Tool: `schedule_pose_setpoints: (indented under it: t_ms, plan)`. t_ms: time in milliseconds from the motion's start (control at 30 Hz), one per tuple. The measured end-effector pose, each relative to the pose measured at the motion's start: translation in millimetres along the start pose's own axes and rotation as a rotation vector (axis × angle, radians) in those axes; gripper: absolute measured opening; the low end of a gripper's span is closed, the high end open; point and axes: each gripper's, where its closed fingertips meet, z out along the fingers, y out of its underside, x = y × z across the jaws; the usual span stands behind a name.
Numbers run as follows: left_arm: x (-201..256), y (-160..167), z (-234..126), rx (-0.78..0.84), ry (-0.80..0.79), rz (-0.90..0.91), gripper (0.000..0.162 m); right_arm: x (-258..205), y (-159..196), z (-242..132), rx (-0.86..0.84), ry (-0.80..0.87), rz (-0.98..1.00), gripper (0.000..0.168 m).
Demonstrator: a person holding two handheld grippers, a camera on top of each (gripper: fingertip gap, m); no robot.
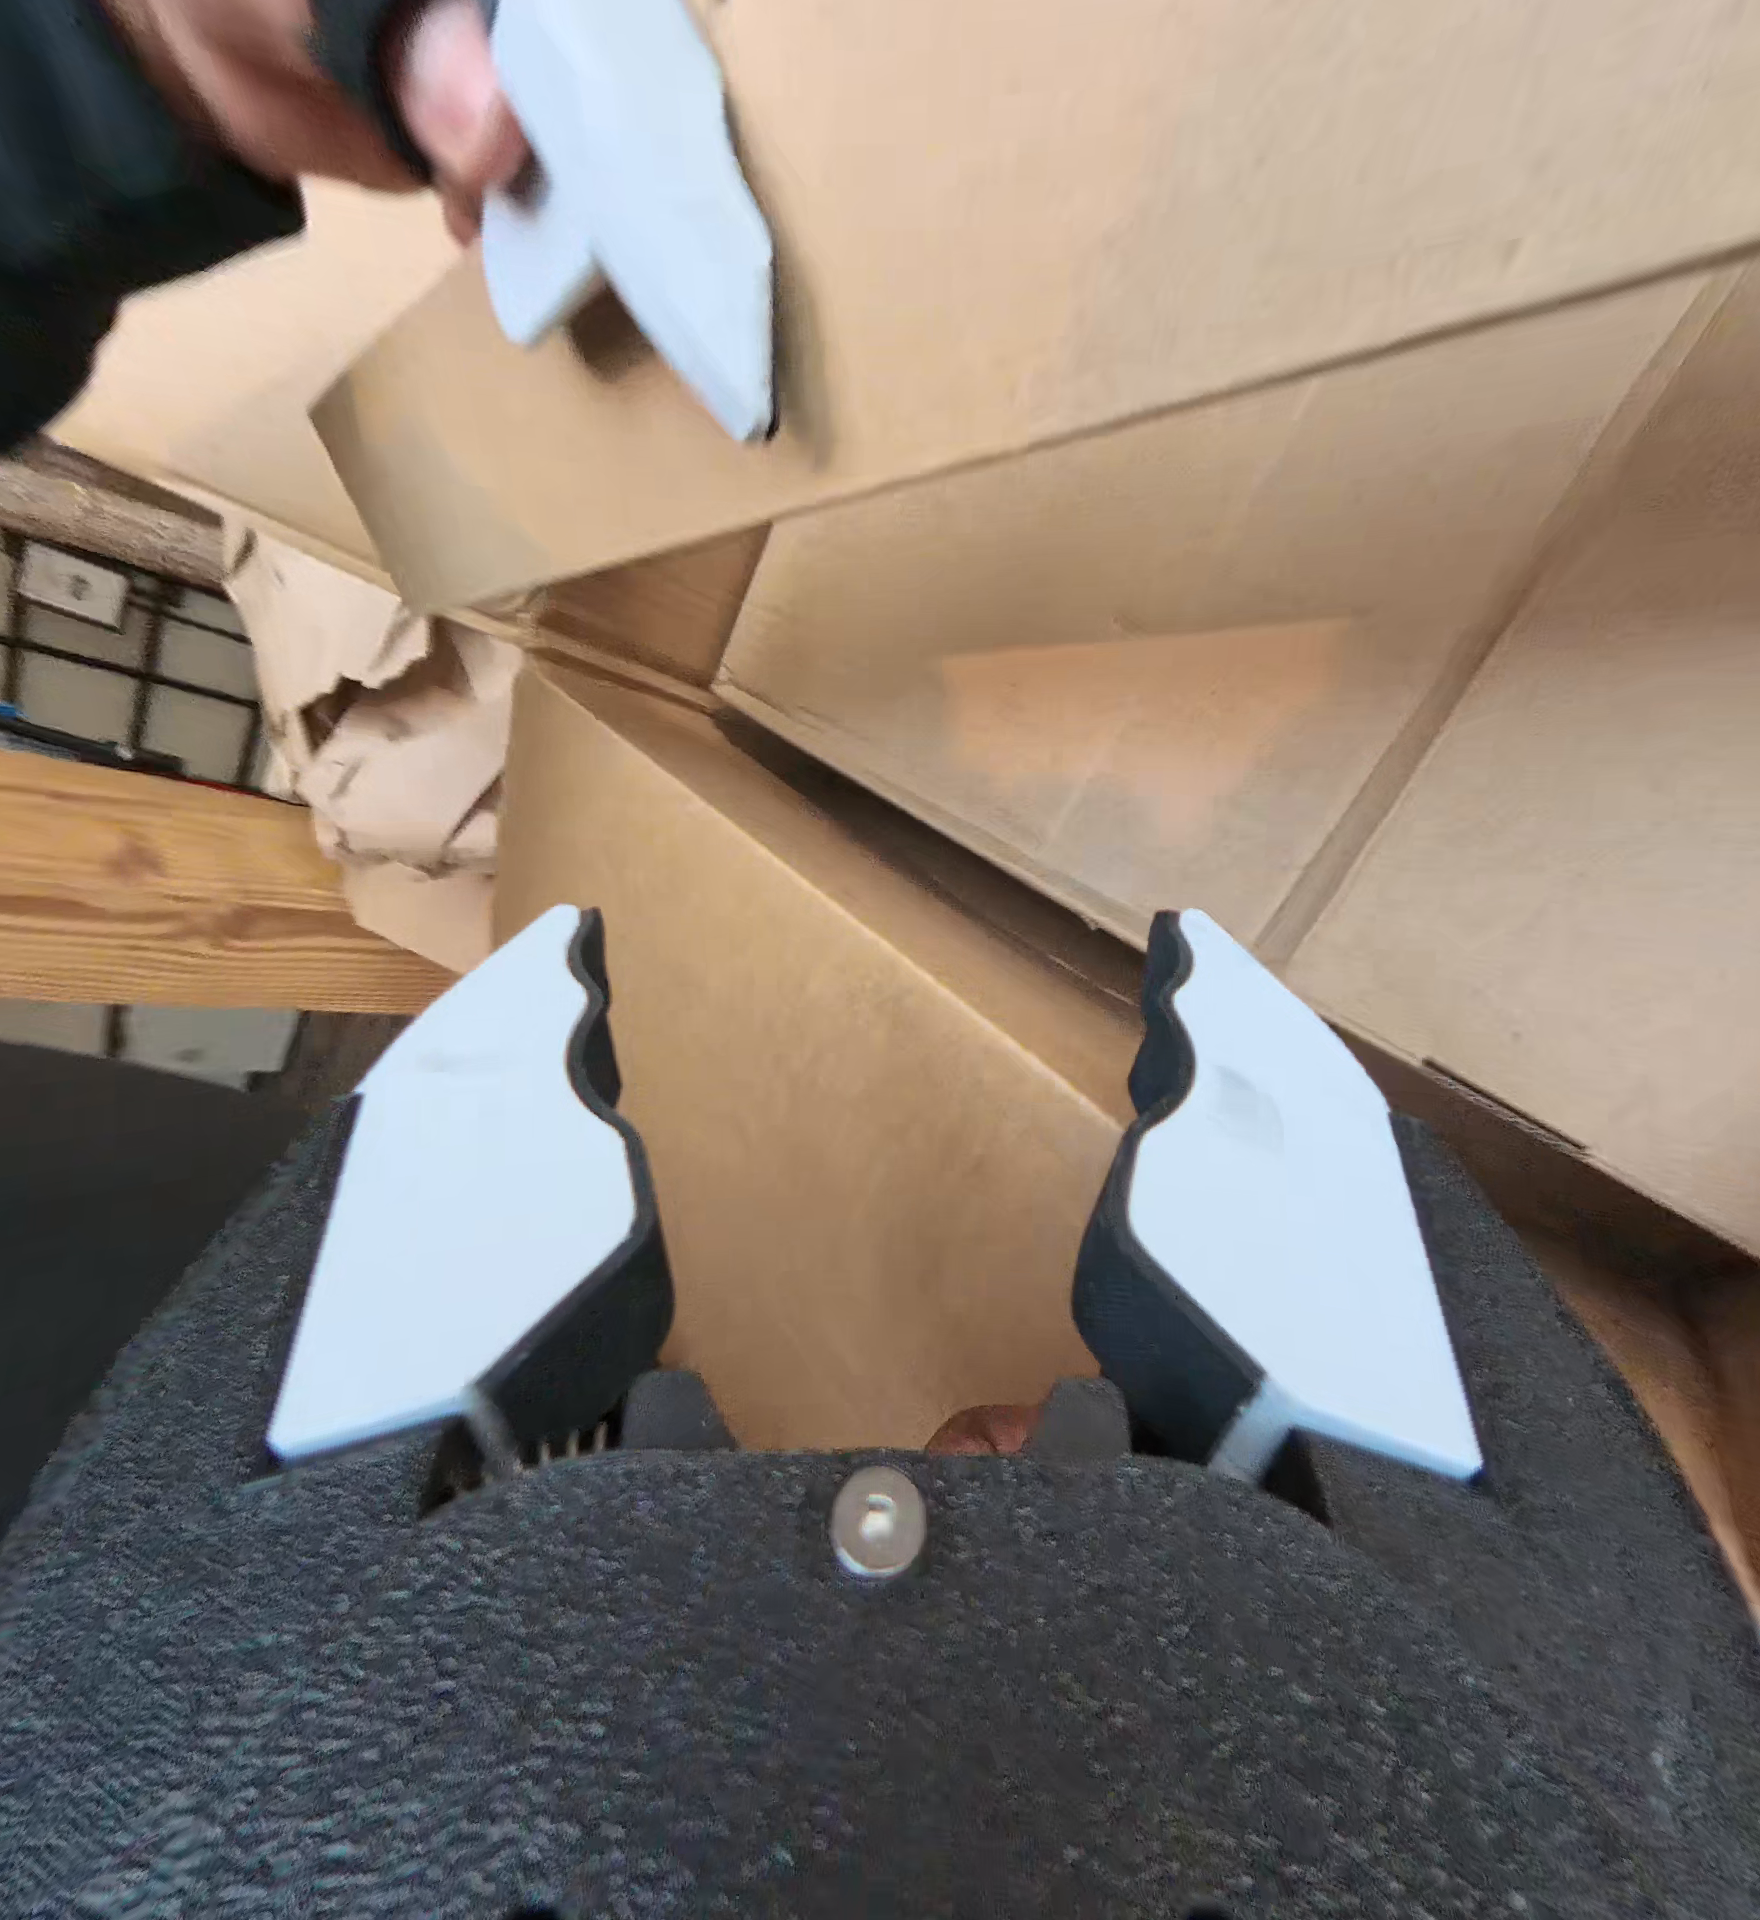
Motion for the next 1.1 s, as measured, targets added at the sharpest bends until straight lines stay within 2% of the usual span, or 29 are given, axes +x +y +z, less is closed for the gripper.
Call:
schedule_pose_setpoints:
  t_ms: [33, 233, 367, 533, 567, 800, 967, 1100]
  plan:
    - [3.9, 3.8, 5.5, -0.011, -0.001, -0.001, 0.133, -0.5, -1.1, 2.9, -0.005, -0.026, 0.055, 0.1]
    - [31.0, 26.0, 16.1, -0.024, 0.011, 0.02, 0.133, -14.0, -7.7, -4.8, 0.069, -0.185, 0.261, 0.102]
    - [45.9, 39.2, 14.6, -0.002, -0.044, 0.042, 0.133, -18.3, -4.1, -11.8, 0.114, -0.24, 0.373, 0.104]
    - [66.3, 56.4, 18.8, -0.025, -0.197, 0.12, 0.133, -30.9, -18.7, -17.3, 0.224, -0.343, 0.519, 0.108]
    - [70.5, 59.7, 19.7, -0.034, -0.232, 0.129, 0.133, -32.5, -18.9, -17.0, 0.229, -0.345, 0.545, 0.115]
    - [101.7, 72.6, 29.6, -0.027, -0.483, 0.129, 0.133, -33.6, -1.3, -23.8, 0.296, -0.32, 0.697, 0.127]
    - [126.0, 80.0, 59.4, 0.001, -0.546, 0.15, 0.133, -27.4, 25.2, -33.5, 0.326, -0.309, 0.761, 0.111]
    - [128.1, 83.0, 65.1, -0.014, -0.619, 0.224, 0.133, -23.8, 39.0, -31.5, 0.325, -0.28, 0.793, 0.103]
